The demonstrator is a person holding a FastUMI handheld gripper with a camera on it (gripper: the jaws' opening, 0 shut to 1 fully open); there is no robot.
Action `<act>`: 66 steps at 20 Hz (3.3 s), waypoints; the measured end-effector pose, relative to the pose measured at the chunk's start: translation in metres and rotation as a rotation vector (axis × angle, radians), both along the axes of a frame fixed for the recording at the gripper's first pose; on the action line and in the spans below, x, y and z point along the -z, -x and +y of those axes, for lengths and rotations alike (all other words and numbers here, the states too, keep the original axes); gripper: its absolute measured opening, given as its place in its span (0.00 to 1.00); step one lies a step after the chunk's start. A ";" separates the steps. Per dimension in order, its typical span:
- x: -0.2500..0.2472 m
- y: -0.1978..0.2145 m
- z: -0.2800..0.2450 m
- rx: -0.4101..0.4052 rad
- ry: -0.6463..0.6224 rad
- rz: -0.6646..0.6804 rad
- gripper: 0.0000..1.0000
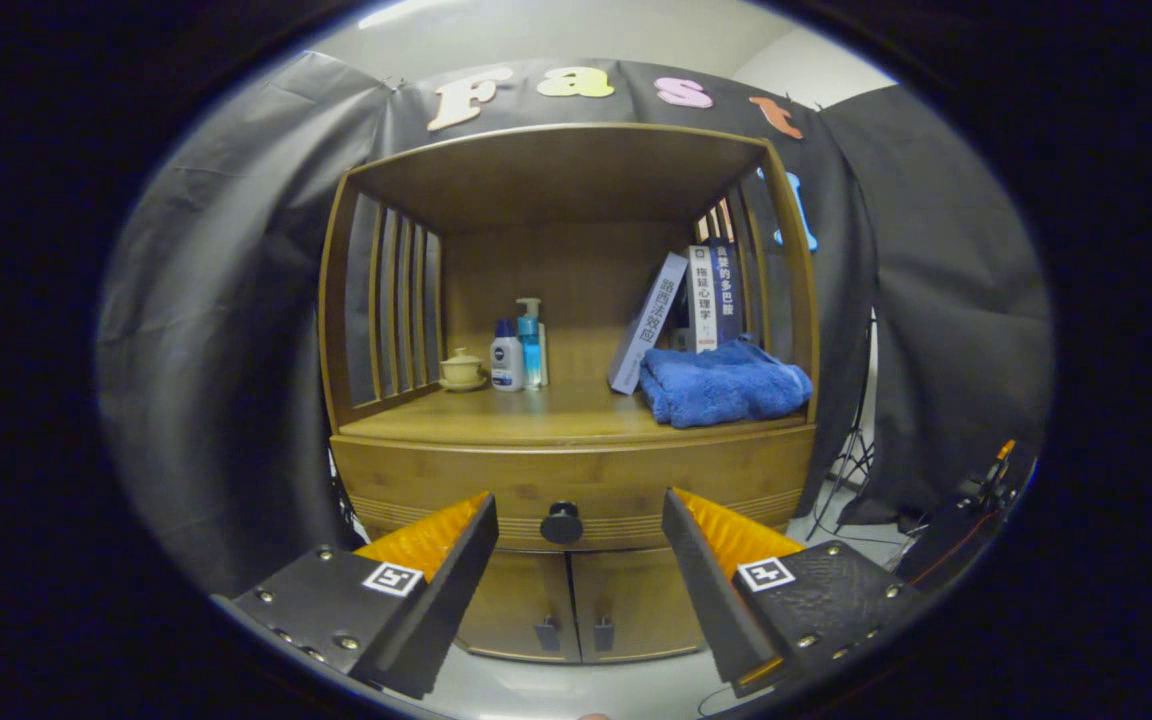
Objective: Pull open the drawer, take out the items inside it, and place them on the countertop above the cabinet.
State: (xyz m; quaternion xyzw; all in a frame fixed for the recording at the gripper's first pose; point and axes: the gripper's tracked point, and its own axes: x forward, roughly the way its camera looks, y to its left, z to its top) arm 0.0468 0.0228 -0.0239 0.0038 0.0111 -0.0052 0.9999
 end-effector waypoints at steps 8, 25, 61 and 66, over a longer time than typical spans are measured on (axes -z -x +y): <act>0.055 -0.070 0.004 0.053 0.005 0.066 0.99; 0.085 -0.125 0.020 0.026 -0.052 -0.012 0.37; 0.114 0.067 0.022 0.011 0.016 0.065 0.25; 0.096 0.085 0.025 -0.049 0.017 0.119 0.70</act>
